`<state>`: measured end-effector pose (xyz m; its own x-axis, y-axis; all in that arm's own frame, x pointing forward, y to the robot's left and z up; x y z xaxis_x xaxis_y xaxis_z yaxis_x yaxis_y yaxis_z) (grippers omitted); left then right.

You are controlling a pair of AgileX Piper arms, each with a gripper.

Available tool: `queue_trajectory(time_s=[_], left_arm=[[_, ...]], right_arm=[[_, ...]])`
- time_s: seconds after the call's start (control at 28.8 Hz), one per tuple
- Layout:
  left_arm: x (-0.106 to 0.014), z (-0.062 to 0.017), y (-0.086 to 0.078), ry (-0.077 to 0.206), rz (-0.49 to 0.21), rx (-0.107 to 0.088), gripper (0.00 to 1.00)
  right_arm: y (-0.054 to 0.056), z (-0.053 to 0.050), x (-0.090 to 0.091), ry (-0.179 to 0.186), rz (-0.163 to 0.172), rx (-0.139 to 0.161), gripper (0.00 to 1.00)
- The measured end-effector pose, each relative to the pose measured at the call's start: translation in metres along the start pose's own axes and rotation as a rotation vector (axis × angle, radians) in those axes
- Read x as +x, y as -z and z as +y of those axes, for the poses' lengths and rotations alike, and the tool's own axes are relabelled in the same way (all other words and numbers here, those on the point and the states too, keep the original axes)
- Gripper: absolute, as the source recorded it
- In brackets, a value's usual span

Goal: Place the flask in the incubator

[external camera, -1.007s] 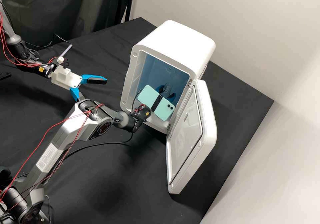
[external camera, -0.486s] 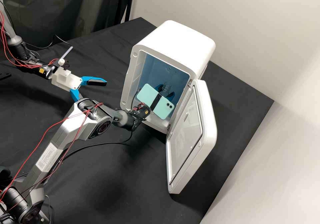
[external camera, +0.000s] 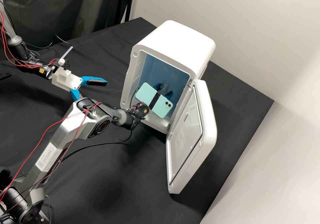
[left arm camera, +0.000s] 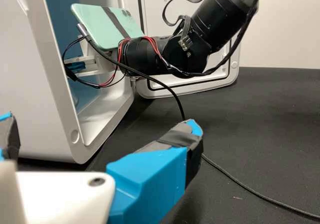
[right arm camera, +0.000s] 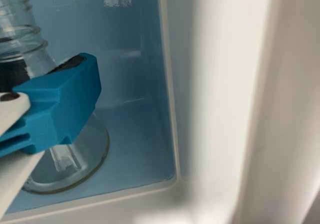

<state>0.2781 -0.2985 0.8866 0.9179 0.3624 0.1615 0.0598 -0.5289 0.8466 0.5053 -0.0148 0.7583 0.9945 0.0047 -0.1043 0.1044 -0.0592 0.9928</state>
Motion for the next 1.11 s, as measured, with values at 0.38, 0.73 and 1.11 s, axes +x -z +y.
queue_trajectory(time_s=[0.38, 0.73, 1.11], left_arm=[[0.0, 0.0, 0.0, 0.0, 0.0, 0.0, 1.0], [0.0, 0.0, 0.0, 0.0, 0.0, 0.0, 1.0], [0.0, 0.0, 0.0, 0.0, 0.0, 0.0, 1.0]], right_arm=[[0.0, 0.0, 0.0, 0.0, 0.0, 0.0, 1.0], [0.0, 0.0, 0.0, 0.0, 0.0, 0.0, 1.0], [0.0015, -0.0017, 0.0001, 0.003, 0.003, 0.0, 1.0]])
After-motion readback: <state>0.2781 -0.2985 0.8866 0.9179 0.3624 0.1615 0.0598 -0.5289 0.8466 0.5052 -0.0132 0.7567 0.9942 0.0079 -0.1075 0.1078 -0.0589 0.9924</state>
